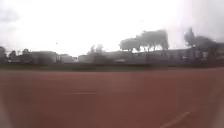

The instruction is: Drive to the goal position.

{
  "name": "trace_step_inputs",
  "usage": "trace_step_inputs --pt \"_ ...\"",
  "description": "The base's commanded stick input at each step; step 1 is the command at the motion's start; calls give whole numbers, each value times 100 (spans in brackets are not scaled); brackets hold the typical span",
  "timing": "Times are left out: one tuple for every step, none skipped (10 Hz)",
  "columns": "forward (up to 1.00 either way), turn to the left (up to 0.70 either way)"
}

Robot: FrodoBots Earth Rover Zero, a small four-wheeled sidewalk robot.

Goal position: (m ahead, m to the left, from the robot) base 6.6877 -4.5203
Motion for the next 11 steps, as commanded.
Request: trace_step_inputs --pt "50 -43" --pt "50 -19" --pt "50 0" --pt "50 0" --pt "50 0" --pt "50 0" --pt "50 0" --pt "50 0" --pt "50 0" --pt "50 -23" --pt "50 -47"
